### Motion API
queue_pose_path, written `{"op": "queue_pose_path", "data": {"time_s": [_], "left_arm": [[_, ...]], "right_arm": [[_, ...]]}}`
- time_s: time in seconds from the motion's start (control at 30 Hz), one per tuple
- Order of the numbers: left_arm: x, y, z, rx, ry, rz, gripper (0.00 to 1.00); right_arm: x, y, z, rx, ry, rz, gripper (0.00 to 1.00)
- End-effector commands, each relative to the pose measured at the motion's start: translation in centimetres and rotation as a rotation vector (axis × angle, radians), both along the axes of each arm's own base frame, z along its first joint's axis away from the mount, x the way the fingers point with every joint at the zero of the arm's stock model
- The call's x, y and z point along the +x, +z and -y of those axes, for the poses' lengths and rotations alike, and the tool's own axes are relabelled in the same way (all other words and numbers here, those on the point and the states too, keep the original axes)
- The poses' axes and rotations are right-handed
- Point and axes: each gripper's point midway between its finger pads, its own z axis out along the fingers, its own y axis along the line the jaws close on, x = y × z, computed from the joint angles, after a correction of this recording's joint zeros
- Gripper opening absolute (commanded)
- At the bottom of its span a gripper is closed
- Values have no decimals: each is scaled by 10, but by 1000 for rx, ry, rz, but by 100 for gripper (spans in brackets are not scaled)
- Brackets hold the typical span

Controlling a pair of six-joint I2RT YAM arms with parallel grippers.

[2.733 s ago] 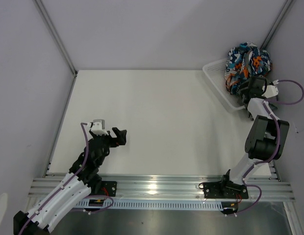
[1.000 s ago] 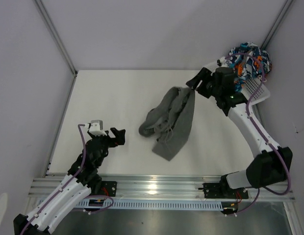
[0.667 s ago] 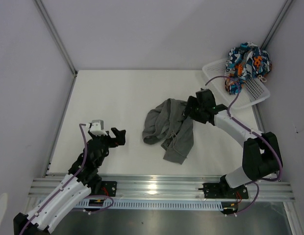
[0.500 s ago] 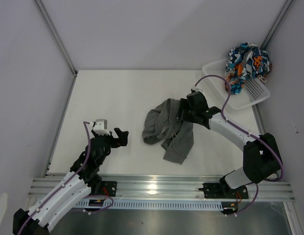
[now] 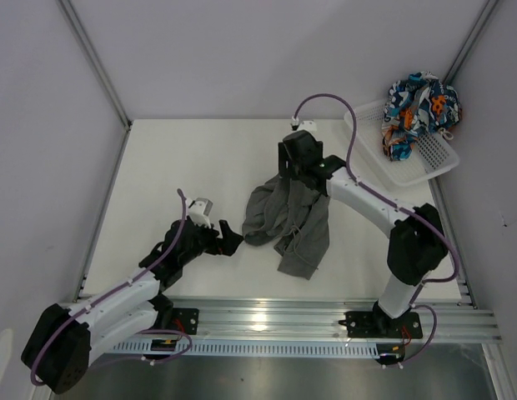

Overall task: Fold and stack the shorts
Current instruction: Flatten the shorts out

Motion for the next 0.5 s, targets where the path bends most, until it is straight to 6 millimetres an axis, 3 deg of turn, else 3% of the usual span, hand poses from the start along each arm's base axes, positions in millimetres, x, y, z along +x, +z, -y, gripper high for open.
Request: {"op": "queue_pose_path", "data": {"time_s": [0.0, 0.07, 0.1, 0.13, 0.2, 0.23, 0.47], "left_arm": [[8, 41, 26, -112, -92, 67, 99], [8, 41, 29, -112, -104, 64, 99], [9, 43, 30, -111, -109, 63, 99], [11, 47, 31, -108, -108, 67, 99], [14, 45, 31, -87, -102, 43, 99], [18, 50, 32, -88, -99, 48, 99], [22, 33, 41, -80, -117, -18, 99]], "right_arm": [[15, -1, 4, -154, 8, -12, 76], [27, -10, -4, -193, 17, -29, 75], [30, -12, -2, -226, 9, -32, 75], [35, -28, -1, -269, -3, -56, 74], [40, -25, 8, -354, -56, -58, 73], [42, -37, 10, -396, -68, -80, 73], [47, -55, 17, -470, -74, -108, 64]]}}
